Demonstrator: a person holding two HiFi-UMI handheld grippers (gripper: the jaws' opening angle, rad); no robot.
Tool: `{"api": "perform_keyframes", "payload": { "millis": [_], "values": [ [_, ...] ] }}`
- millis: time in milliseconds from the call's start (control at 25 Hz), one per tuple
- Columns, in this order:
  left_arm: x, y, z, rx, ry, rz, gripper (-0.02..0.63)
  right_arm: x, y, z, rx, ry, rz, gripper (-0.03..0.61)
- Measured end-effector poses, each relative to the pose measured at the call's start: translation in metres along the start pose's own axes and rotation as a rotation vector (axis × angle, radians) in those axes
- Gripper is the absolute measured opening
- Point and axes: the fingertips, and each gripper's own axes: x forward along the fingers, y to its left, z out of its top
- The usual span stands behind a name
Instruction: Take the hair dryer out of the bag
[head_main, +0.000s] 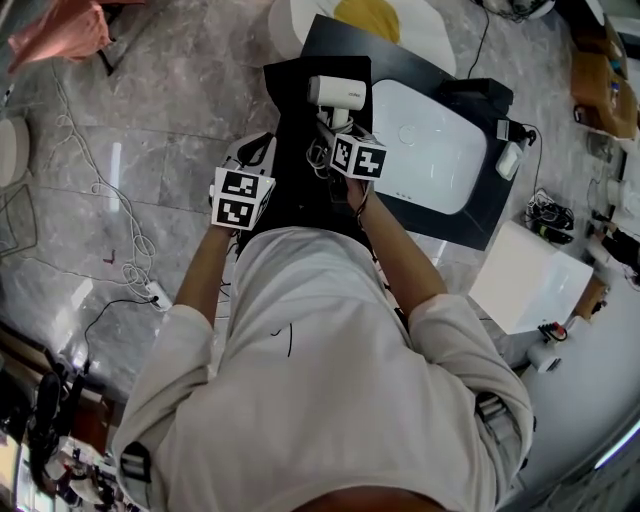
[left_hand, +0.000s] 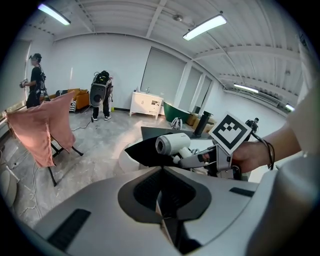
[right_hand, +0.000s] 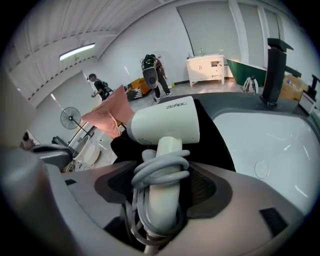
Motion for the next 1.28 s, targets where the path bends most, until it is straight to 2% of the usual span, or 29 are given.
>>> {"api": "perform_keyframes", "payload": {
  "millis": [160,320,480,600,760,1000,1160,1280],
  "values": [
    [-0.001,-0.015,-0.001,0.004,0.01,-0.013,0.026,-0.003,0.007,-0.011,-0.048,-0.024,0.059,0.387],
    [-0.004,-0.038,0.008,0.024,0.002,-0.007,0.026,-0.031,0.003,-0.018,-0.077,-0.058,0.096,0.384],
    [0.002,-0.076,0.019,-0.02,-0.022,-0.024,0.026,-0.073,-0.02,-0.019,-0.135,-0.12,0.082,0.193],
    [0.024,-0.12,0.02,0.014,-0.004,-0.043,0.026,-0.106,-0.061,-0.02,-0.127,-0.158,0.045,0.005],
    [0.05,-0.184,0.016,0.083,0.033,-0.115,0.026,-0.149,-0.105,-0.036,-0.119,-0.205,0.032,-0.002],
    [0.082,-0.276,0.006,0.109,0.063,-0.173,0.026,-0.218,-0.183,-0.065,-0.086,-0.276,-0.045,-0.002],
    [0.093,-0.333,0.008,0.141,0.035,-0.198,0.026,-0.27,-0.227,-0.075,-0.096,-0.347,-0.111,-0.002],
    [0.092,-0.382,0.025,0.18,-0.036,-0.228,0.026,-0.307,-0.252,-0.075,-0.095,-0.417,-0.141,-0.002]
  ]
}}
